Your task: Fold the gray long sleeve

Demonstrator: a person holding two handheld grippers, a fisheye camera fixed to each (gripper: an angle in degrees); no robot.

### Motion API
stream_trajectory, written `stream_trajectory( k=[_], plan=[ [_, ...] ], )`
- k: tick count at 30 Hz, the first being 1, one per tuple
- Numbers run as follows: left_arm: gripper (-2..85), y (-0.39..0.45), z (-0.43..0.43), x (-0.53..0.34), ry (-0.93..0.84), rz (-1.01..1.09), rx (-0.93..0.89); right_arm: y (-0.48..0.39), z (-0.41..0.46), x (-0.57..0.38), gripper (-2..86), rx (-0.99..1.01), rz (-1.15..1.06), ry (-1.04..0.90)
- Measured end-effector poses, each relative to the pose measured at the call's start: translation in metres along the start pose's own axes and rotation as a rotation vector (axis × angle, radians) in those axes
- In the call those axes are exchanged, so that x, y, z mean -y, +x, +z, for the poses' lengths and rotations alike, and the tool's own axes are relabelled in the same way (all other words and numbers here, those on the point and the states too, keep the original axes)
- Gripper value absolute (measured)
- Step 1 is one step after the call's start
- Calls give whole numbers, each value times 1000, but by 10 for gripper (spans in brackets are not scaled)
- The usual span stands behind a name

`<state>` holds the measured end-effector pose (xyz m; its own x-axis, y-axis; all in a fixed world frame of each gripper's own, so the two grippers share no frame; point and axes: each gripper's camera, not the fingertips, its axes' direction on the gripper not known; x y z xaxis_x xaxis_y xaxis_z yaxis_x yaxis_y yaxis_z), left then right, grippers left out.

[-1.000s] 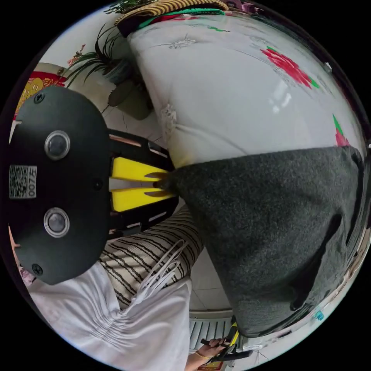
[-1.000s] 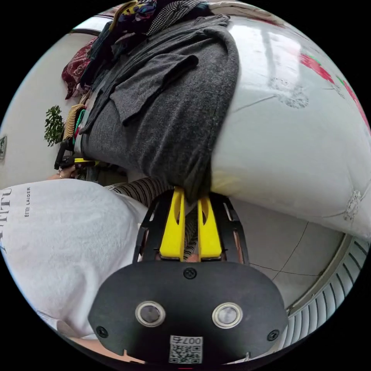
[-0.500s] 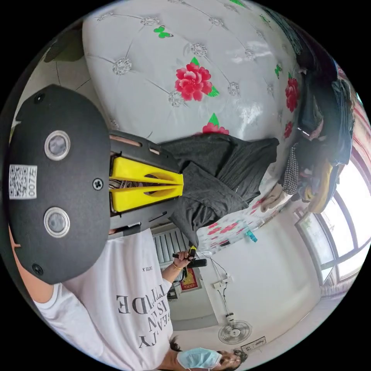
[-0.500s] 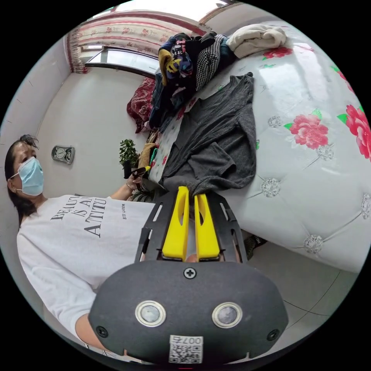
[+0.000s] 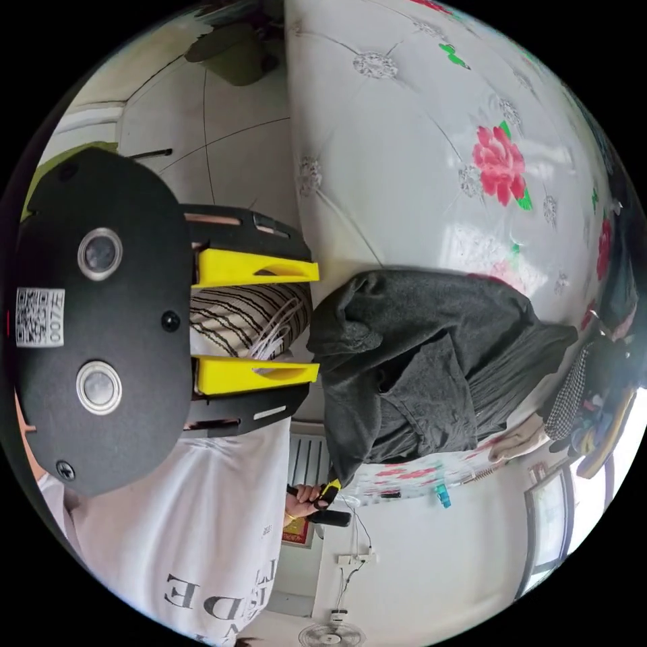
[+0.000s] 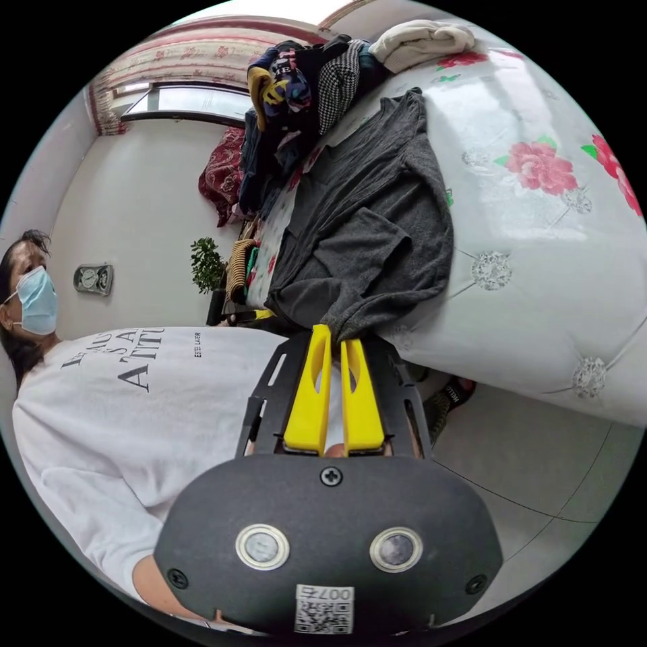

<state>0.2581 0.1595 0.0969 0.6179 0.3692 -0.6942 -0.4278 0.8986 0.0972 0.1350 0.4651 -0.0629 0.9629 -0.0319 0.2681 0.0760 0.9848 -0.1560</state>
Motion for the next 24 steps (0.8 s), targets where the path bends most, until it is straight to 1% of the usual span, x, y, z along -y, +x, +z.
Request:
stream_trajectory(
  k=[3,6,9,12,14,16,17,19,24],
  plan=[
    [134,-3,-6,20,-94,-8,62,-4,0,1,-4,-30,-27,-15],
    [145,-6,-17,28,-117,3,-20,-5,0,1,-3,-40,-39,-40],
    [137,-2,-39,32,-64,23,-70,-7,-1,1,-3,-59,-53,-51],
    [132,-20,-47,39,-76,-54,-96,-6,0,1,-3,-63,-60,-62],
    [115,-36,-49,45,-75,-117,-129,-6,2,2,-3,-65,-68,-73],
    [62,-52,-46,55,-108,-182,-153,-7,2,3,-3,-68,-77,-79],
    [51,-55,-47,56,-113,-191,-145,-8,2,3,-3,-71,-86,-87],
    [18,-61,-51,59,-135,-173,-151,-11,1,2,-3,-83,-98,-100],
    [-1,-68,-79,39,-162,-82,-174,-12,-10,-12,-3,-108,-101,-141]
  ],
)
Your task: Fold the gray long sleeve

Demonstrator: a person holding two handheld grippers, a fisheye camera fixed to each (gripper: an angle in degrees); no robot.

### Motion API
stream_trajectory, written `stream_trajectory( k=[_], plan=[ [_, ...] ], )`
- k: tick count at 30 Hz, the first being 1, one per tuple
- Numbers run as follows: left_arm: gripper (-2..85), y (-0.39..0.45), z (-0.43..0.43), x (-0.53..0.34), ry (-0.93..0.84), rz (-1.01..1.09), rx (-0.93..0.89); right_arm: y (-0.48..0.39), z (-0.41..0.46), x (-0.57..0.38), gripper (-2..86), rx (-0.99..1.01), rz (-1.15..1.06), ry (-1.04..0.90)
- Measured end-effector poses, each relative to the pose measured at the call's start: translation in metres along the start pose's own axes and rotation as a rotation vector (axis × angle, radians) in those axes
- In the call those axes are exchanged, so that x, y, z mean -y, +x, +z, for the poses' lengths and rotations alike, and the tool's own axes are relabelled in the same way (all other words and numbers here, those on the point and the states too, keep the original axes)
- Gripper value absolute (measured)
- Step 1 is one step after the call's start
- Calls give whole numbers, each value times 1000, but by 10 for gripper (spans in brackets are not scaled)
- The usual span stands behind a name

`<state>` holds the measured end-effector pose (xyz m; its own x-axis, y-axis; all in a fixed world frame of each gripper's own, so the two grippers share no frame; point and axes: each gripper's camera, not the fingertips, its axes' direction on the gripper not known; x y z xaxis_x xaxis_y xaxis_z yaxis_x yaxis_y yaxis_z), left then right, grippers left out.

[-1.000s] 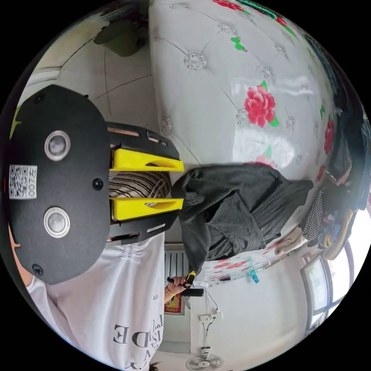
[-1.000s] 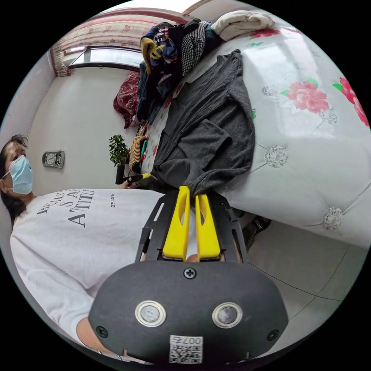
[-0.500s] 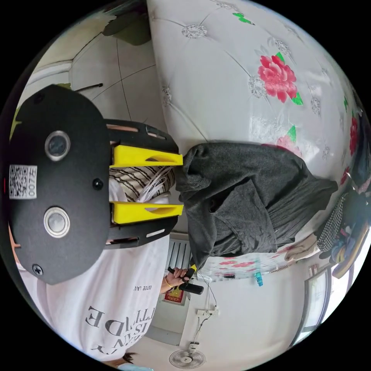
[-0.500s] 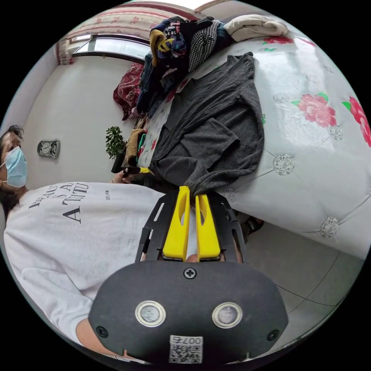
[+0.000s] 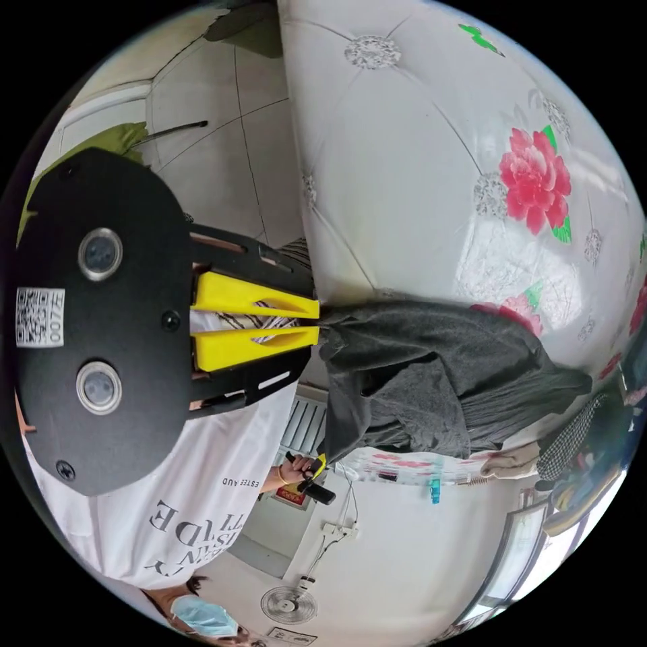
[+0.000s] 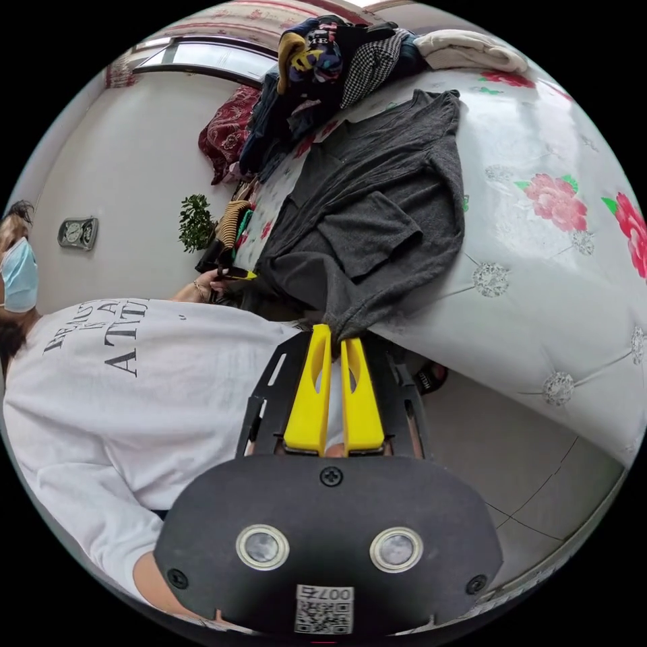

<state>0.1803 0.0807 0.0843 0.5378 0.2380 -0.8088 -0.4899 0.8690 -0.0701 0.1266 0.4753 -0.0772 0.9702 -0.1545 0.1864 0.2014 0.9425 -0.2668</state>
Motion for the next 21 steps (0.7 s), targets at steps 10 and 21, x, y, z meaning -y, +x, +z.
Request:
stream_trajectory(
  k=[10,21],
  plan=[
    [-5,-28,-72,-19,67,209,-417,31,-31,-1,-2,343,66,-21],
    [50,-44,-95,103,625,-95,-553,116,-74,72,8,455,516,740]
  ],
)
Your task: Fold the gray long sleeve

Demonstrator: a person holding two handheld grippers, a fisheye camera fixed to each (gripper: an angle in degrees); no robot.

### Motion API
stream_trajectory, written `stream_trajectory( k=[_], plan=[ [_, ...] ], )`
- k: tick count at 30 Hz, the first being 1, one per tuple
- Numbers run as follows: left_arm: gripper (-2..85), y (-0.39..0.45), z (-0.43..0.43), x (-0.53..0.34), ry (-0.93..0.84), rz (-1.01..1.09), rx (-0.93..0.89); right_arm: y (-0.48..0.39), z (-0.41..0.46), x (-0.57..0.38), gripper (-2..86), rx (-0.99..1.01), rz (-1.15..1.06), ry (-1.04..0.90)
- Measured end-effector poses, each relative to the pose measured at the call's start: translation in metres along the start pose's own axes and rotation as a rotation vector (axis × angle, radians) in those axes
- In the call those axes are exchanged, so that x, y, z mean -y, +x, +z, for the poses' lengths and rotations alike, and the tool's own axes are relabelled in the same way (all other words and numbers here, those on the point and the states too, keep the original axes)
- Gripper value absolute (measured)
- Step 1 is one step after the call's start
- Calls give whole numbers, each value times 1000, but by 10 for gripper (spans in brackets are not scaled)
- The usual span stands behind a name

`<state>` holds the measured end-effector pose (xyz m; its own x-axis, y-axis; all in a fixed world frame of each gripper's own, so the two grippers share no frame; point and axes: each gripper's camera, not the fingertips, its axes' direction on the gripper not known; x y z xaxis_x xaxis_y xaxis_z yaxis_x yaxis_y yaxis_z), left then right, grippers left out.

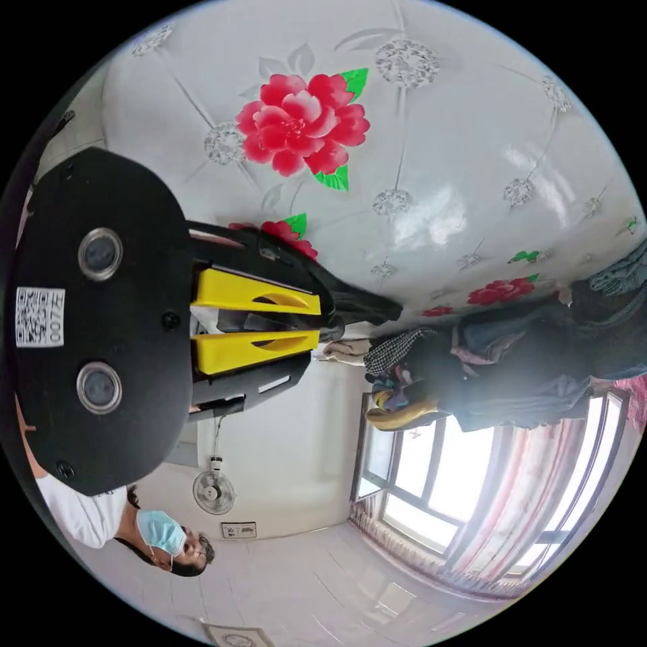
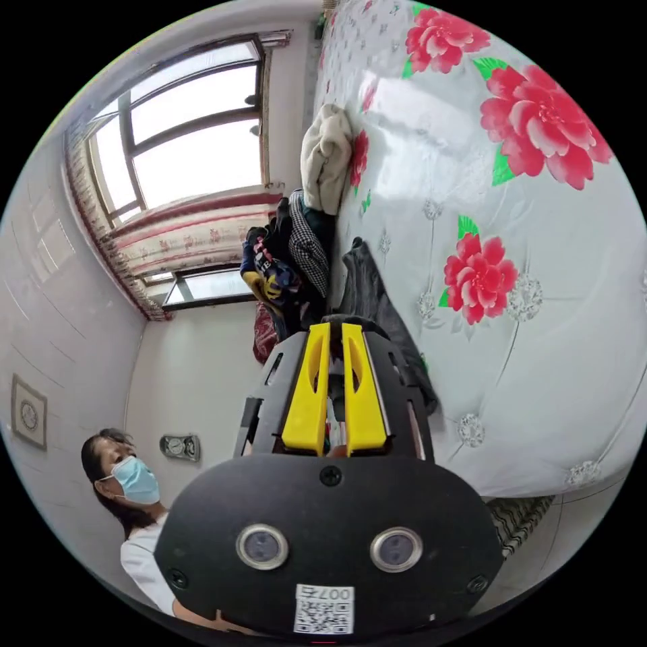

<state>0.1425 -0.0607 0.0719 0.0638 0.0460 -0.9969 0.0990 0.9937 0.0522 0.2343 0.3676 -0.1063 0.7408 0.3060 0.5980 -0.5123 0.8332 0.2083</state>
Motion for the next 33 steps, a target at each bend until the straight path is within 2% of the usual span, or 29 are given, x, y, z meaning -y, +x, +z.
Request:
stream_trajectory(
  k=[5,8,14,16,17,23,27,28,30,33],
  plan=[
    [75,34,19,-6,-56,193,304,-44,30,-31,21,-472,-293,-80],
    [97,48,36,-20,-132,298,457,-52,47,-50,27,-597,-398,-109],
    [97,45,110,-22,-299,354,614,-51,113,-40,34,-676,-424,-179],
    [23,45,130,-19,-299,362,712,-44,135,-33,24,-706,-405,-259],
    [17,44,135,-18,-318,363,706,-41,147,-30,17,-735,-371,-336],
    [-5,50,120,-30,-391,355,628,-82,101,-63,5,-755,-476,-355],
    [11,43,123,-69,-466,396,653,-77,94,-90,15,-826,-475,-482],
    [42,40,128,-77,-489,400,688,-74,94,-93,23,-883,-466,-485],
    [77,39,131,-82,-497,416,726,-79,88,-92,37,-903,-486,-435],
    [111,54,128,-76,-419,494,733,-92,78,-79,59,-817,-522,-288]
  ],
)
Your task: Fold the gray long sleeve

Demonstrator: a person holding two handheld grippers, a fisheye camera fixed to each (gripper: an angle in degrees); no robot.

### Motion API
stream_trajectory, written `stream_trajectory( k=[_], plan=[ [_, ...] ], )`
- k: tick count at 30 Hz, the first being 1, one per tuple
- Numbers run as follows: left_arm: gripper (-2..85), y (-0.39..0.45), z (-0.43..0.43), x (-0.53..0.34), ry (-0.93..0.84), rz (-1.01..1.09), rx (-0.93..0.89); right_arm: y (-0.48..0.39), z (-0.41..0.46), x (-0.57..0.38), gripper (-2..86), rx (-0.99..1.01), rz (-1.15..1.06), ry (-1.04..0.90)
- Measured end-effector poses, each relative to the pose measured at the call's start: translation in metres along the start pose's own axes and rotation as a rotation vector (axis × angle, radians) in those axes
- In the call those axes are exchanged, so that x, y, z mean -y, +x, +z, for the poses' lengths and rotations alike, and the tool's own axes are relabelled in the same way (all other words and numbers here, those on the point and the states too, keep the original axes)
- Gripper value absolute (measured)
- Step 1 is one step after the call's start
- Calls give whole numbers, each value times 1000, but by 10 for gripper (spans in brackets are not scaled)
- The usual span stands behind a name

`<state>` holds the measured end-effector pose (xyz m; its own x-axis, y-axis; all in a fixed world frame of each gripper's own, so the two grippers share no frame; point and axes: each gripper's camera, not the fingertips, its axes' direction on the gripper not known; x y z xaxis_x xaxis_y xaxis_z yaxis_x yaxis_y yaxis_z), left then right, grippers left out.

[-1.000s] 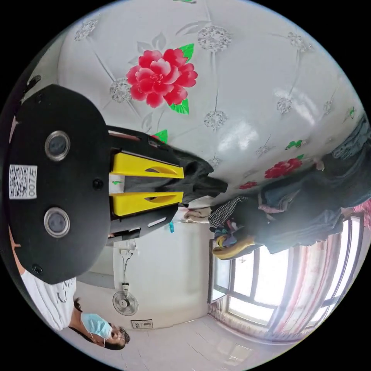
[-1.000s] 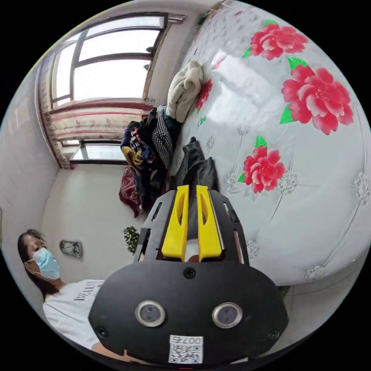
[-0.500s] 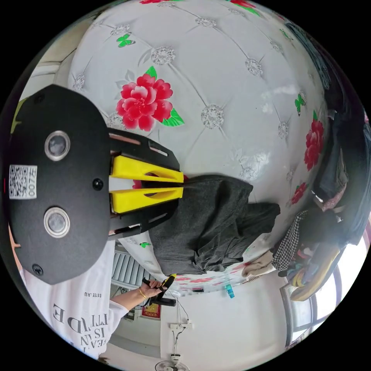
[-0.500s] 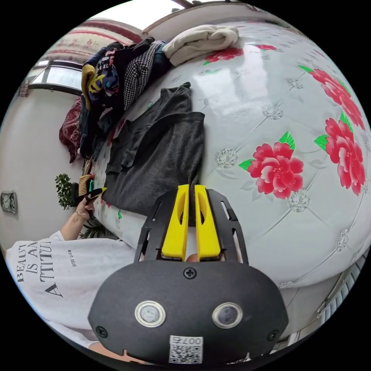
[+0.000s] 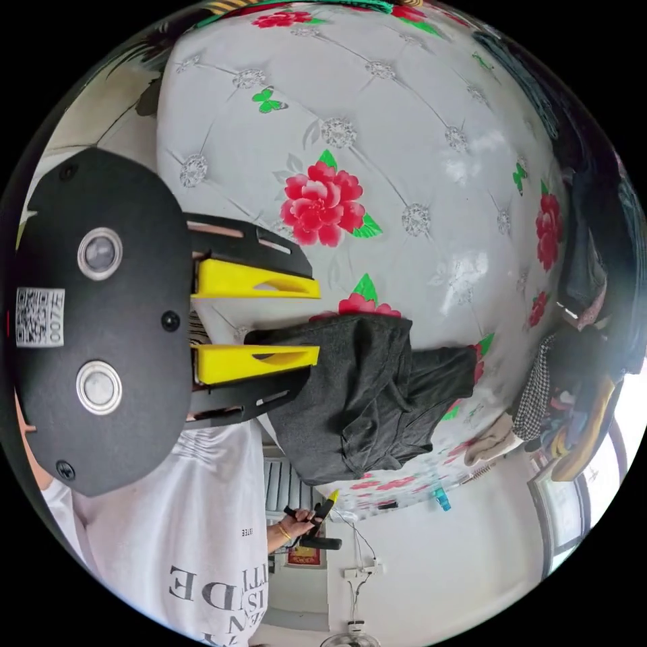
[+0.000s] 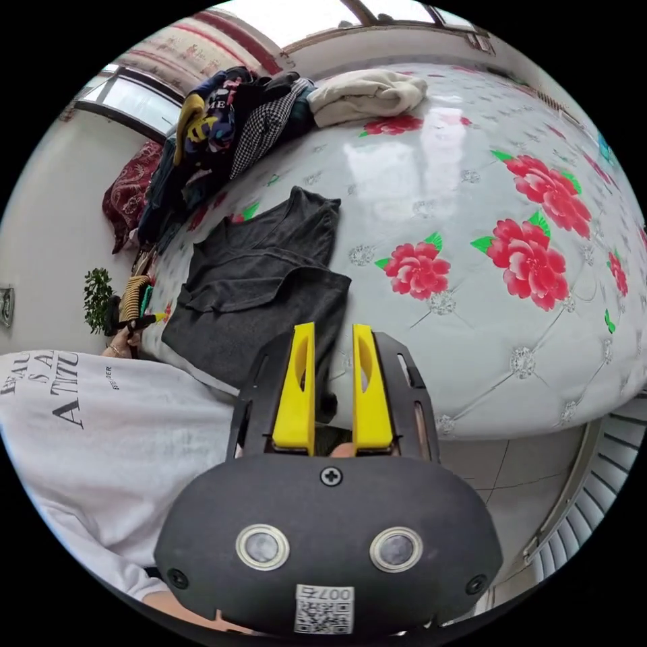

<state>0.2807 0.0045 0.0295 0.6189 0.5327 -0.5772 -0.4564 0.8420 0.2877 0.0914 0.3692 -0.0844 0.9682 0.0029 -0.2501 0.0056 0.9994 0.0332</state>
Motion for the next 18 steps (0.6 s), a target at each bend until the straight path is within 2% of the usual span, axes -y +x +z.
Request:
stream_trajectory(
  k=[3,6,8,9,10,12,16,18],
  plan=[
    [131,13,6,29,38,86,26,1,15,21,68,-11,-23,29],
    [131,30,41,63,-4,165,74,0,52,40,57,-59,-55,-87],
    [77,40,57,78,-43,170,181,-7,58,45,34,-161,-86,-104],
    [36,47,56,80,-11,196,280,-7,56,45,28,-160,-93,-100],
    [5,49,53,82,16,194,304,-5,51,46,16,-131,-79,-95],
    [-4,40,51,85,6,149,260,6,43,47,7,-89,-25,-85],
    [-8,-21,27,69,187,-141,-4,41,17,39,0,89,120,44],
    [-8,-36,22,61,237,-182,-57,53,13,34,0,118,157,70]
  ],
)
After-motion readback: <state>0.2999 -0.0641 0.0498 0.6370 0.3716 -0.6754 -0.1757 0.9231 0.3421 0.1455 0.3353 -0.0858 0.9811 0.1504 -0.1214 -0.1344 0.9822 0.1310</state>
